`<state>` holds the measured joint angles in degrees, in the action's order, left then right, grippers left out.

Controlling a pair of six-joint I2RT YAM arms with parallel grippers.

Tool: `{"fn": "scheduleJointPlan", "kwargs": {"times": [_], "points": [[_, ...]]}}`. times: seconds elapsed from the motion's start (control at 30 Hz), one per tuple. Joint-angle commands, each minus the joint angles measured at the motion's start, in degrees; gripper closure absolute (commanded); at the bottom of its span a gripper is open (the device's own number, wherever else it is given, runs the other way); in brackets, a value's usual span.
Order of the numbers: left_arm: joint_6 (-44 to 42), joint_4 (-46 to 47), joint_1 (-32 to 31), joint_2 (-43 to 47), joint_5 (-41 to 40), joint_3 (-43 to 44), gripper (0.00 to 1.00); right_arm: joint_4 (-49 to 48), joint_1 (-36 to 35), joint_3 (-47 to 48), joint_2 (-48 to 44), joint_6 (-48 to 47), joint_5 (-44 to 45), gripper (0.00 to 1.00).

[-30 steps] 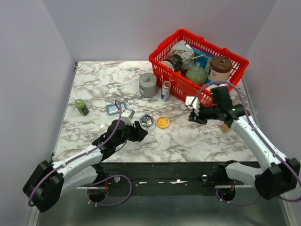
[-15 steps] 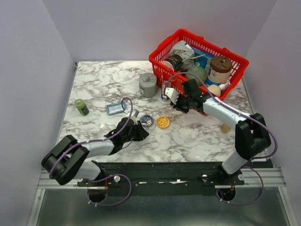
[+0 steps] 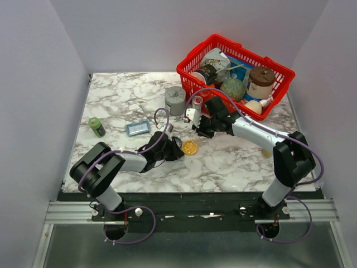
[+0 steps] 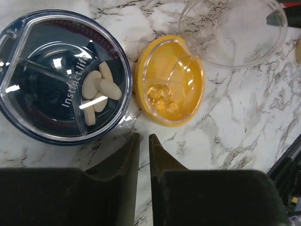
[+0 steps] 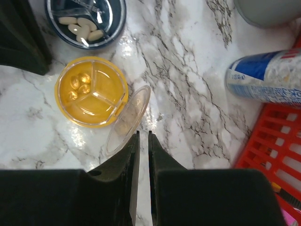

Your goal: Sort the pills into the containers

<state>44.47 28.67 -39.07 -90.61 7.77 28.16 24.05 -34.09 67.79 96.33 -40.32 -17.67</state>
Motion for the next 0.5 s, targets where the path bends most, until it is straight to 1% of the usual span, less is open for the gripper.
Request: {"fn": "scheduleJointPlan", "kwargs": {"times": [0.0,0.37,0.47], "points": [[0.79,1.39,0.13,-1.76,1.63,1.46,0.78,2.49,-1.07,1.91,1.40,1.99,-5.35,0.80],[0.97,1.57,0.13,-4.31,2.51,3.48,0.79,2.40,-2.47,1.21,2.19,4.54,-5.71,0.81],[1.06,1.74,0.13,-4.66,2.69,3.57,0.79,2.40,-3.27,1.03,3.33,5.95,-7.29,0.81]]}}
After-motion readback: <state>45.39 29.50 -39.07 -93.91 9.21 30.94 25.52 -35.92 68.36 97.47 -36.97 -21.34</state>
